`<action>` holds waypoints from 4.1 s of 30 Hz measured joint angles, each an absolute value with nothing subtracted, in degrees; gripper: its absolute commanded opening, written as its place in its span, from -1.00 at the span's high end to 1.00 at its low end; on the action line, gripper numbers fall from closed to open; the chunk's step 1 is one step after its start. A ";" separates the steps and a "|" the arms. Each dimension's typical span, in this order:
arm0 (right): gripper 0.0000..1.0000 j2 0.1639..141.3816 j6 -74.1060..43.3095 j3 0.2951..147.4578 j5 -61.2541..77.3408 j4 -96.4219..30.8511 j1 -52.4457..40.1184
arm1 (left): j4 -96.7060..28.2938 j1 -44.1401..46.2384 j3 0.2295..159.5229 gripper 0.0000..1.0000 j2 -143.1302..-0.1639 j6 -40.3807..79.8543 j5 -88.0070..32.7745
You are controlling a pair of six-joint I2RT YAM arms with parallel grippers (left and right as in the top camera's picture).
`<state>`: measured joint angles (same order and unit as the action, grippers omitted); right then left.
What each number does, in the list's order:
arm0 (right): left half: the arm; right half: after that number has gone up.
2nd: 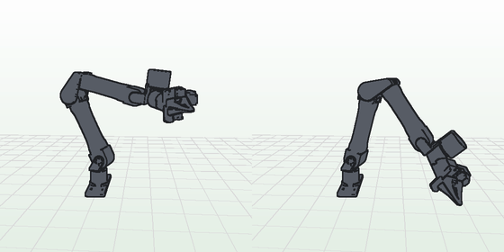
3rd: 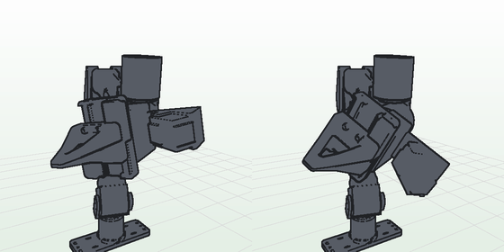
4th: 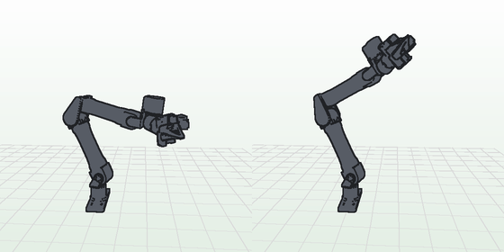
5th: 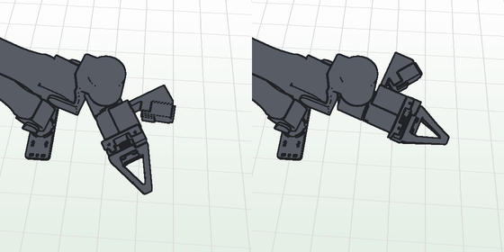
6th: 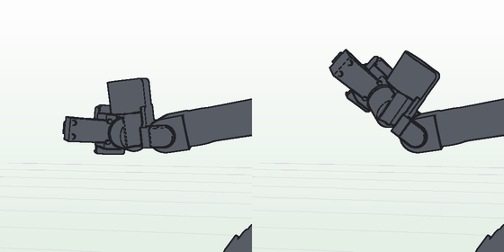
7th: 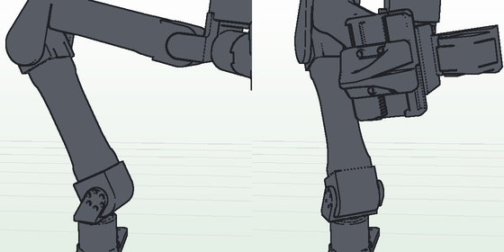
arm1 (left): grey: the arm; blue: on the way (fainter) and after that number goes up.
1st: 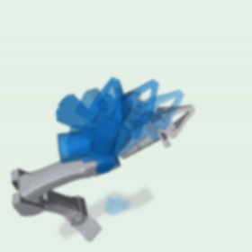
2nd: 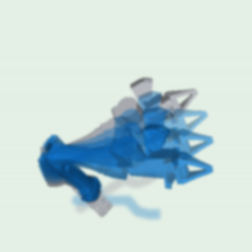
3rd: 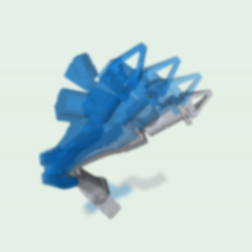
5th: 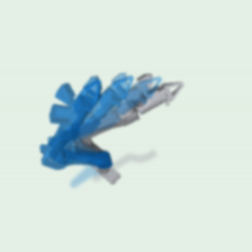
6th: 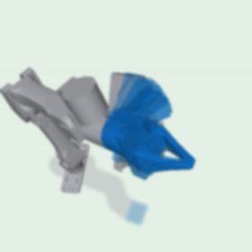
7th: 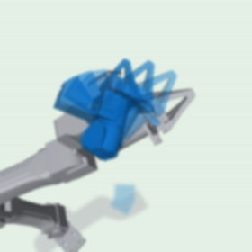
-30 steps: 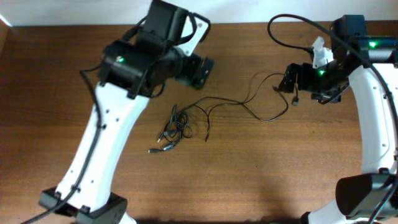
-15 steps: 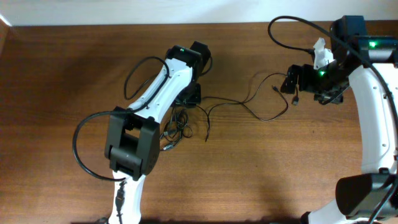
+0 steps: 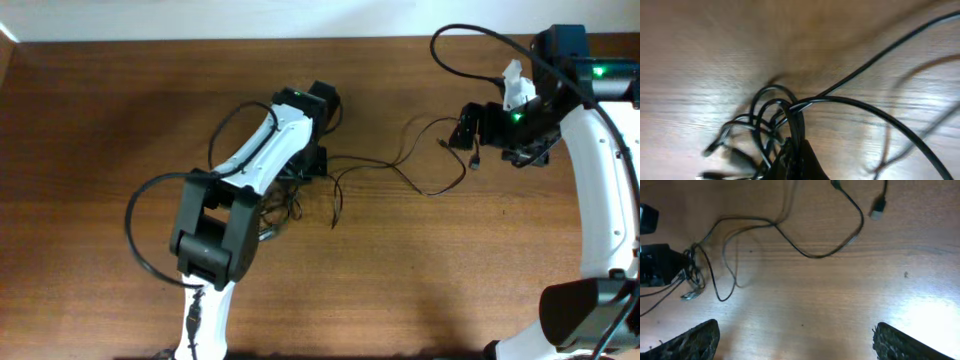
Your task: Untangle cables
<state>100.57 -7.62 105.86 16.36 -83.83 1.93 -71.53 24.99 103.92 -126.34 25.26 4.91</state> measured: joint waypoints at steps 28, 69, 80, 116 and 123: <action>0.92 105.38 -35.73 105.91 42.92 -52.18 -12.10 | -75.05 14.13 139.90 1.00 -118.26 7.11 -42.81; -0.98 106.26 -12.95 133.99 9.78 -96.47 7.40 | -78.24 10.61 129.25 -0.33 -118.50 -0.30 -15.99; -0.97 106.26 -16.58 133.97 1.28 -95.98 7.40 | -74.39 22.39 125.45 0.12 -133.19 16.25 -14.04; -0.30 115.77 -10.61 133.86 37.17 -80.77 -8.29 | -74.39 14.11 135.66 1.00 -124.75 14.48 -39.81; 0.44 122.28 -12.58 133.47 38.89 -75.11 -14.41 | -74.08 14.41 135.66 1.00 -124.75 14.28 -47.29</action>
<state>122.28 -12.58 133.47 38.89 -75.11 -14.41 -74.08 14.41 135.66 -124.75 14.28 -47.29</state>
